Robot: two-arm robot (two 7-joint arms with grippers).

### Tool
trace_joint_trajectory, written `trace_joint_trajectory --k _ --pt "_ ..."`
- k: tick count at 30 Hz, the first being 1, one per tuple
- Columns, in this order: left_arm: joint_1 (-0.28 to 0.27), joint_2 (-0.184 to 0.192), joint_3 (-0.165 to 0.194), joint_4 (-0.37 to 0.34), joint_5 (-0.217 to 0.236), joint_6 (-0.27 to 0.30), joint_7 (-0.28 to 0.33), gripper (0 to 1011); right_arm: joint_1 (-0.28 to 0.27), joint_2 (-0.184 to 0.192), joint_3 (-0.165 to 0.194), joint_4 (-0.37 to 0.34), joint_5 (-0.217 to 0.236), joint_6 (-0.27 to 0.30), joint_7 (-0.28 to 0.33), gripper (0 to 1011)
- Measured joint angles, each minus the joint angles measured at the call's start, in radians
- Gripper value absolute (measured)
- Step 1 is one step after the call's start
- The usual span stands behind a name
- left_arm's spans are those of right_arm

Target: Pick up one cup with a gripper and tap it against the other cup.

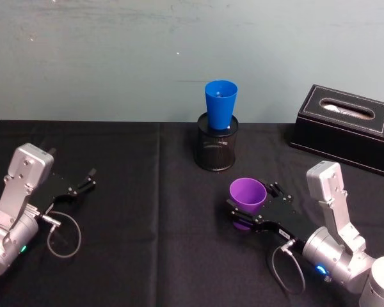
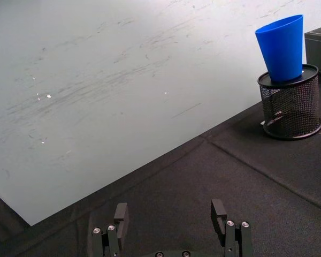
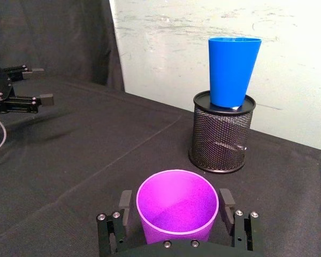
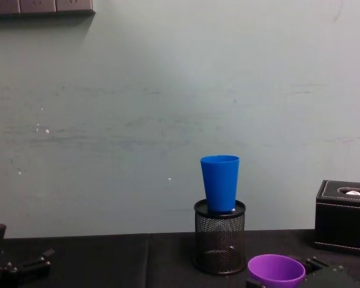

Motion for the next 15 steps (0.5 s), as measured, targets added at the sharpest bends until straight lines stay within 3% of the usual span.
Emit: trace_joint_trajectory --k 15 --pt "0.0 0.0 0.0 0.0 0.0 0.0 0.0 1011 -0.01 0.0 0.009 -0.024 0.0 -0.007 0.0 1003"
